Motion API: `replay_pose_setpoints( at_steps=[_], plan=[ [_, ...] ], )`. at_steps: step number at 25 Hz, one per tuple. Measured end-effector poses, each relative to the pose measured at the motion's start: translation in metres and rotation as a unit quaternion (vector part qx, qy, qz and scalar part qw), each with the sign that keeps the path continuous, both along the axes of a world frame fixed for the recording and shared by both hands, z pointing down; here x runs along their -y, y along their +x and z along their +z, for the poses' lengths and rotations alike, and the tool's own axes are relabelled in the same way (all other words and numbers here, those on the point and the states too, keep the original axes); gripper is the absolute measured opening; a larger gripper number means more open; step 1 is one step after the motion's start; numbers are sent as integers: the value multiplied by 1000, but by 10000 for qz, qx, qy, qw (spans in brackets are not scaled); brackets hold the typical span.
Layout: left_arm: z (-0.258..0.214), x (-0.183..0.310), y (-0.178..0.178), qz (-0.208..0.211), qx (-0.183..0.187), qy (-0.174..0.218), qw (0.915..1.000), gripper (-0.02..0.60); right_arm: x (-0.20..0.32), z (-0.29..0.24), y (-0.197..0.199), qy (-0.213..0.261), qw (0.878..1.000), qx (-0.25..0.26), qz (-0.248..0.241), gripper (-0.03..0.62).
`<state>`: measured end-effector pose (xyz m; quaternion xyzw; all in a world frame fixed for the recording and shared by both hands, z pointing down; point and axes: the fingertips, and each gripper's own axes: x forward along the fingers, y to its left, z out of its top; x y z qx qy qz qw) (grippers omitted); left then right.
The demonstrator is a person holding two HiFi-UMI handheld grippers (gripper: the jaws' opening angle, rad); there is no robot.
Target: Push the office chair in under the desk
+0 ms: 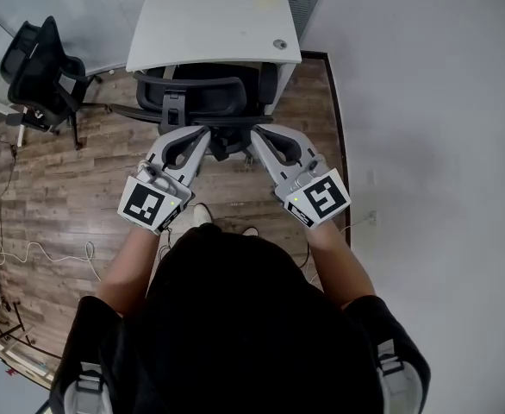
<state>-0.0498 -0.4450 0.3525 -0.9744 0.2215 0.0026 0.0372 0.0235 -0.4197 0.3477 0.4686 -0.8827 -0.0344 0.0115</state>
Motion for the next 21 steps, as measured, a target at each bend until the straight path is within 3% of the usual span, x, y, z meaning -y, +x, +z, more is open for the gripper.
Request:
replay_pose_setpoints(
  at_steps=[21],
  plan=[
    [-1, -7, -3, -332, 61, 22, 9994, -6, -14, -7, -1, 36, 10000, -75, 24, 2]
  ],
)
